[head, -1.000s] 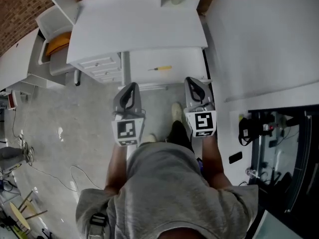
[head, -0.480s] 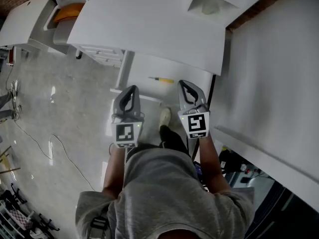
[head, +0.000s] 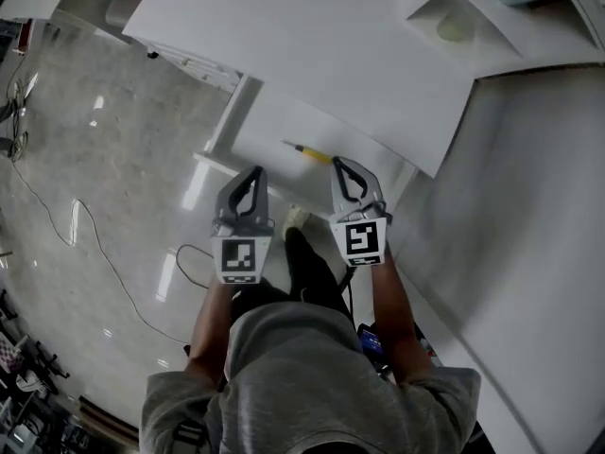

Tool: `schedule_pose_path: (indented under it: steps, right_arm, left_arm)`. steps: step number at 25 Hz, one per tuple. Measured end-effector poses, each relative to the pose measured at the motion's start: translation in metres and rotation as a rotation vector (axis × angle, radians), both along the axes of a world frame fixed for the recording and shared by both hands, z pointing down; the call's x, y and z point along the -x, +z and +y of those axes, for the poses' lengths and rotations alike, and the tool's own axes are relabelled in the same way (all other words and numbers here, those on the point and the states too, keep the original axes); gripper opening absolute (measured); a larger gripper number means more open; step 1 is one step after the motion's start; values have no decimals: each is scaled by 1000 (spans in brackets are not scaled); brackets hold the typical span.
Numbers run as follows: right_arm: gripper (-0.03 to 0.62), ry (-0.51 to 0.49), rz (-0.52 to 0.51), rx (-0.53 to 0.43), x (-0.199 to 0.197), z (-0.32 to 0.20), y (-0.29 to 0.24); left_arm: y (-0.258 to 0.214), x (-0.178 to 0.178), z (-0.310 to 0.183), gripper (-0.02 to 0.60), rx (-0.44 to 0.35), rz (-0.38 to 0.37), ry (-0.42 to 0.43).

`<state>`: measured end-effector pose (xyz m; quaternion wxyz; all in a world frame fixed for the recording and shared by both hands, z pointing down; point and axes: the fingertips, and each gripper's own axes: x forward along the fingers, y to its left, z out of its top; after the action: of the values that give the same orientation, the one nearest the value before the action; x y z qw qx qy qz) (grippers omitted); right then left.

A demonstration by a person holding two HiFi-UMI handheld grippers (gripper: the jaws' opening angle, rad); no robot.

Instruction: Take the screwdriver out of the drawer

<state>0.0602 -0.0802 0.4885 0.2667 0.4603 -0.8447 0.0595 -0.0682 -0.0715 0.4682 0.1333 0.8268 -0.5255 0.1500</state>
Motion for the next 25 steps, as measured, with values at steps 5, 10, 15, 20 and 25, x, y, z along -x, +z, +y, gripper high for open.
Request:
schedule_pose_path:
  steps: [5, 10, 15, 20, 25]
  right_arm:
    - [5, -64, 17, 60, -1, -10, 48]
    - [5, -105, 23, 111, -2, -11, 91]
    - [5, -159, 35, 161, -2, -8, 131]
    - [14, -222, 89, 227, 6, -9, 162]
    - [127, -294, 153, 324, 12, -9, 203]
  left_arm:
    - [41, -4, -3, 12, 64, -8, -39]
    - [80, -6, 2, 12, 121, -14, -66]
    - [110, -9, 5, 12, 162, -16, -87]
    - [122, -7, 4, 12, 187, -18, -104]
    - [133, -5, 4, 12, 203, -27, -105]
